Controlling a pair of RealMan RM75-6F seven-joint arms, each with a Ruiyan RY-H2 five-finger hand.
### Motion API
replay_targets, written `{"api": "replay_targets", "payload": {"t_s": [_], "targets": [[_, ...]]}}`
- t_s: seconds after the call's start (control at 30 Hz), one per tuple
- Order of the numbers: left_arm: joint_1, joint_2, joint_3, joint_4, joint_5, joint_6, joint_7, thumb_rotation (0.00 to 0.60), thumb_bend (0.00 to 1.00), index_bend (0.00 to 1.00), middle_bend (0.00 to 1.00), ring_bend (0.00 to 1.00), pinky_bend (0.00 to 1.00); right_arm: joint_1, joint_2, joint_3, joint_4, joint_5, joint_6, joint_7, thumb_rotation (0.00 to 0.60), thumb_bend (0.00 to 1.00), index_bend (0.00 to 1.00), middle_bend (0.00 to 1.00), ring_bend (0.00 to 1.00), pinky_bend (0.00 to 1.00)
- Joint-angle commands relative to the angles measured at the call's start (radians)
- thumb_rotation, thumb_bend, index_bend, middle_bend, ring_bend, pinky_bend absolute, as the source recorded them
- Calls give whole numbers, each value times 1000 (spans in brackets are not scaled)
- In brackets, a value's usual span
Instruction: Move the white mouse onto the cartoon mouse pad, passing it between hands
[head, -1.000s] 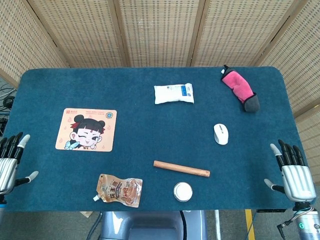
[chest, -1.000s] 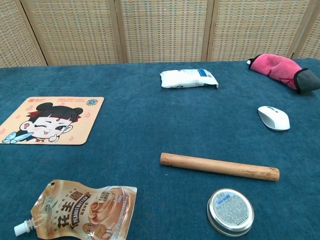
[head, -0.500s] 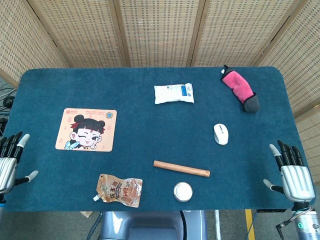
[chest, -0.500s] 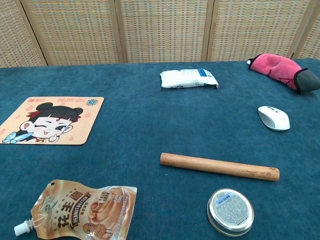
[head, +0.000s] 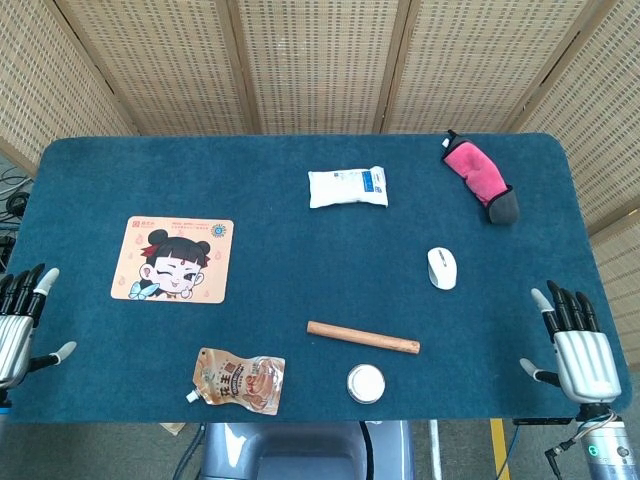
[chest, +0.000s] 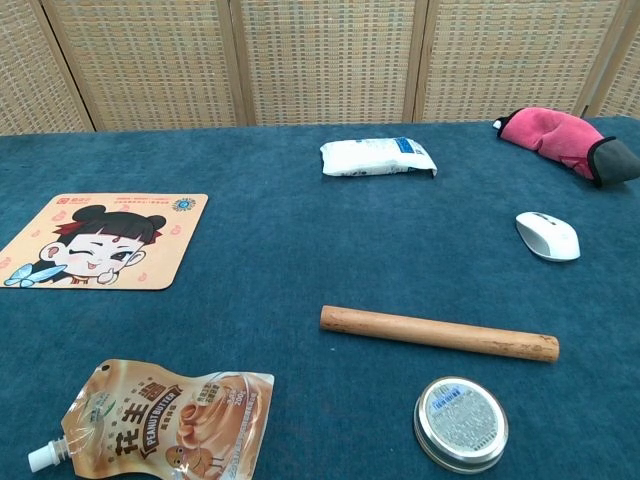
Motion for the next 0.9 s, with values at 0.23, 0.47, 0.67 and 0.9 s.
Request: {"api": "replay_targets", "payload": {"t_s": [0.23, 0.47, 0.67, 0.9], "targets": [[-2, 5, 0, 1, -3, -7, -9, 600, 0, 0, 0, 0, 0, 86, -66, 35, -55, 18, -103, -75, 600, 0, 0, 0, 0, 0], [-8, 3, -1, 8, -10, -22, -17, 600, 0, 0, 0, 0, 0, 185, -159, 113, -114, 107, -192, -210, 600, 0, 0, 0, 0, 0], [-19, -3, -1, 19, -23, -50, -20, 600, 0, 0, 0, 0, 0, 290, -291, 209, -76, 219, -246, -287, 600, 0, 0, 0, 0, 0], [-25, -7, -4, 24, -34, -63, -17, 600, 0, 0, 0, 0, 0, 358, -372, 255, 7, 326, -283, -345, 600, 0, 0, 0, 0, 0]]}}
